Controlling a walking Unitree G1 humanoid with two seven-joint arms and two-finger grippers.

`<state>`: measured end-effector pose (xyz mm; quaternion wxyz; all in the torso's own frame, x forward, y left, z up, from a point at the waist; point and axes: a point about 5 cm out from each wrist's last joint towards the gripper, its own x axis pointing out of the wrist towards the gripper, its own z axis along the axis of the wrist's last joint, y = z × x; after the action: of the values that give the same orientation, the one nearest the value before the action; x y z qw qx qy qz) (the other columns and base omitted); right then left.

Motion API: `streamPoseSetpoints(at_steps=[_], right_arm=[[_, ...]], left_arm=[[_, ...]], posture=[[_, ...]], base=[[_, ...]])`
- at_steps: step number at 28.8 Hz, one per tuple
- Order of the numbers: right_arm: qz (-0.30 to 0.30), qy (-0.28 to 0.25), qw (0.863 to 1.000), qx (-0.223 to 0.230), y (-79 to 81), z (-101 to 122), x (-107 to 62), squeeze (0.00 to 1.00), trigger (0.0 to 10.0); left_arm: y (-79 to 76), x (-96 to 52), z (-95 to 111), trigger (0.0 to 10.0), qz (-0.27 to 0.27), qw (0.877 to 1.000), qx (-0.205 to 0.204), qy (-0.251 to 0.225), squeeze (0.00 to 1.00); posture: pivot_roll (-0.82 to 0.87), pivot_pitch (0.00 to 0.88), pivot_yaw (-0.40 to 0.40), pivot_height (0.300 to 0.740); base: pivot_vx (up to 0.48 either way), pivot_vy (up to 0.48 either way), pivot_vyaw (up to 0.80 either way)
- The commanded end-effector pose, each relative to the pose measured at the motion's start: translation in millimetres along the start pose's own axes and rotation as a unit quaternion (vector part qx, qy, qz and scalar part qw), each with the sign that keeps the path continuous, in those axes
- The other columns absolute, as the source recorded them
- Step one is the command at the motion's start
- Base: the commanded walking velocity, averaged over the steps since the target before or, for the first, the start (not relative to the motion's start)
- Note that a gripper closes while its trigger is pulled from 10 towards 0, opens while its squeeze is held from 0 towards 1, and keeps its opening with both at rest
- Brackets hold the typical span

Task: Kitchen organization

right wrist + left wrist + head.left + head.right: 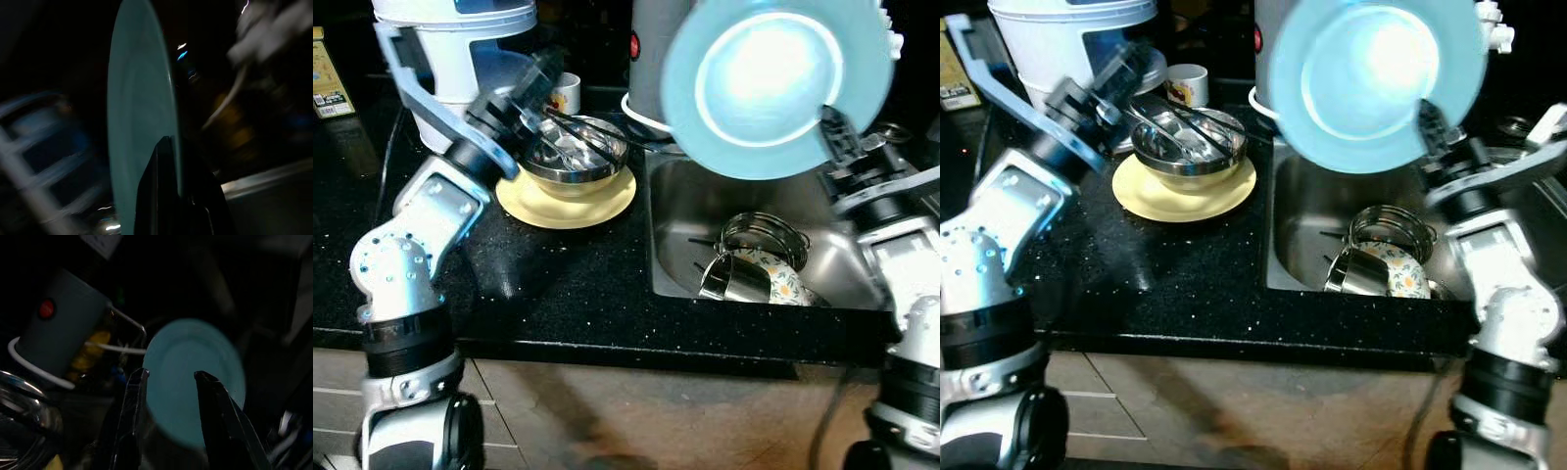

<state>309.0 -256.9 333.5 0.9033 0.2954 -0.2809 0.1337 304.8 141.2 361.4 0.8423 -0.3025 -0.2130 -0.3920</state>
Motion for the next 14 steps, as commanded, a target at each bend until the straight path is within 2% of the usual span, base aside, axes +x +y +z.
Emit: streamPoseSetpoints(at_steps=[1,2,3,4,5,6,7,8,9,10,11,14], right_arm=[[0.003,-0.013,1.0,-0.025,1.1,4,1.5,0.0,1.4],[-0.002,0.0,0.996,-0.091,0.1,4,1.8,0.0,9.3],[-0.002,0.0,0.996,-0.091,0.1,4,1.8,0.0,9.3],[-0.005,0.028,0.987,-0.16,-0.8,-1,1.8,0.0,10.0],[-0.005,0.028,0.987,-0.16,-0.8,-1,1.8,0.0,10.0],[-0.003,0.082,0.967,-0.241,-3.9,-16,0.6,0.0,10.0],[-0.003,0.082,0.967,-0.241,-3.9,-16,0.6,0.0,10.0],[0.004,0.135,0.945,-0.299,-7.5,-32,-3.1,0.0,10.0],[0.012,0.174,0.923,-0.343,-10.5,-45,-7.0,0.0,10.0],[0.019,0.194,0.91,-0.366,-12.4,-53,-9.6,0.0,10.0],[0.019,0.194,0.91,-0.366,-12.4,-53,-9.6,0.0,10.0],[0.059,0.29,0.853,-0.43,-17.2,-86,-23.4,0.0,10.0]], left_arm=[[-6.6,0.7,-5,10.0,-0.018,0.999,0.023,0.021,0.0],[-11.0,2.2,-14,10.0,-0.027,0.997,0.049,0.05,0.0],[-11.0,2.2,-14,10.0,-0.027,0.997,0.049,0.05,0.0],[-12.6,3.6,-27,10.0,-0.025,0.993,0.074,0.093,0.0],[-12.6,3.6,-27,10.0,-0.025,0.993,0.074,0.093,0.0],[-6.0,3.6,-57,10.0,-0.004,0.963,0.192,0.189,0.0],[-6.0,3.6,-57,10.0,-0.004,0.963,0.192,0.189,0.0],[-0.1,-2.8,-83,10.0,-0.004,0.926,0.276,0.255,0.0],[3.3,-9.3,-100,10.0,-0.011,0.9,0.323,0.293,0.0],[4.2,-13.1,-108,10.0,-0.017,0.887,0.342,0.309,0.0],[4.2,-13.1,-108,10.0,-0.017,0.887,0.342,0.309,0.0],[-1.4,-14.6,-119,10.0,-0.036,0.873,0.365,0.32,0.0]], posture=[[-0.03,0.133,-0.011,0.74],[-0.02,0.133,-0.011,0.74],[-0.02,0.133,-0.011,0.74],[-0.02,0.13,-0.01,0.74],[-0.02,0.13,-0.01,0.74],[-0.02,0.128,-0.009,0.74],[-0.02,0.128,-0.009,0.74],[-0.02,0.128,-0.006,0.74],[-0.03,0.129,-0.003,0.74],[-0.03,0.129,-0.003,0.74],[-0.03,0.129,-0.003,0.74],[-0.02,0.131,-0.002,0.74]], base=[[0.0,0.0,0.0],[0.0,0.0,0.0],[0.0,0.0,0.0],[0.0,0.0,0.0],[0.0,0.0,0.0],[0.0,0.0,0.0],[0.0,0.0,0.0],[0.0,0.0,0.0],[0.0,0.0,0.0],[0.0,0.0,0.0],[0.0,0.0,0.0],[0.0,0.0,0.0]])
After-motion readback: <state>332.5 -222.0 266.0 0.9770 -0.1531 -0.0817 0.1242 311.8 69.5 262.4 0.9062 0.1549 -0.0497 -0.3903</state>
